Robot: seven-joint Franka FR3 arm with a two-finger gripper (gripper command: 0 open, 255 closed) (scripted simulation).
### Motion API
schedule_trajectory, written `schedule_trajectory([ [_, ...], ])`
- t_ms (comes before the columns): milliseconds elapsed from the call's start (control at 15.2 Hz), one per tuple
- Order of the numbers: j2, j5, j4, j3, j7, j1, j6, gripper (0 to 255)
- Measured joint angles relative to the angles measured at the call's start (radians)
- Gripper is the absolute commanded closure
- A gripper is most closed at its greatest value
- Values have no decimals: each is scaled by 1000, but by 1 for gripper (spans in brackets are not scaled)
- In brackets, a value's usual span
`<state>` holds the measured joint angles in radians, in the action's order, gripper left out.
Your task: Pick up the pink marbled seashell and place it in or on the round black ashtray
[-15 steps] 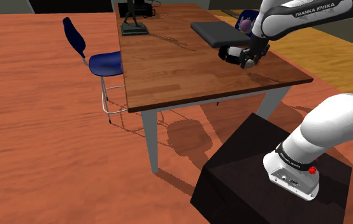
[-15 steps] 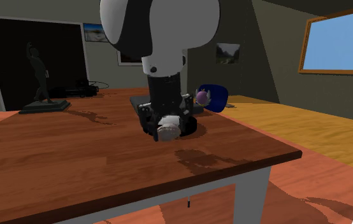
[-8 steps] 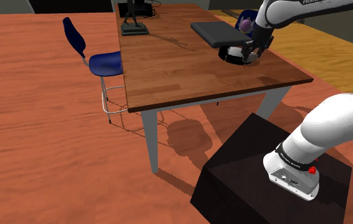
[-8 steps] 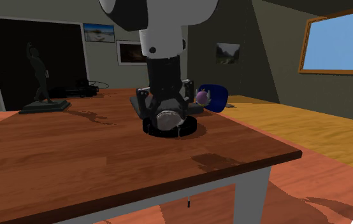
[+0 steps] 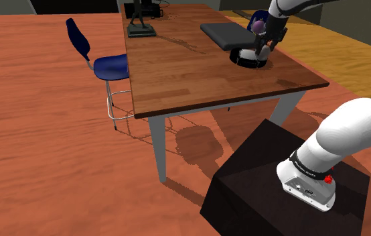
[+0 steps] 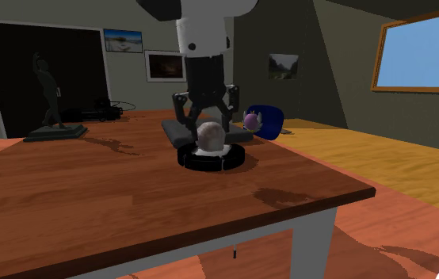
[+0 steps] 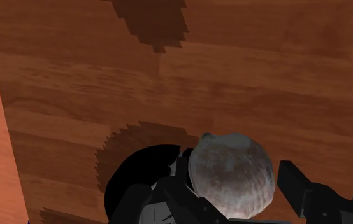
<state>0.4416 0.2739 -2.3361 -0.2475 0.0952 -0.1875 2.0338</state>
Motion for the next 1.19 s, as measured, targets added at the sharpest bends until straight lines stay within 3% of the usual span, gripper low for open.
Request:
schedule_trajectory([
  [726, -436, -137, 420, -120, -198, -12, 32, 255],
  [1188, -482, -154, 401, -127, -211, -19, 97, 255],
])
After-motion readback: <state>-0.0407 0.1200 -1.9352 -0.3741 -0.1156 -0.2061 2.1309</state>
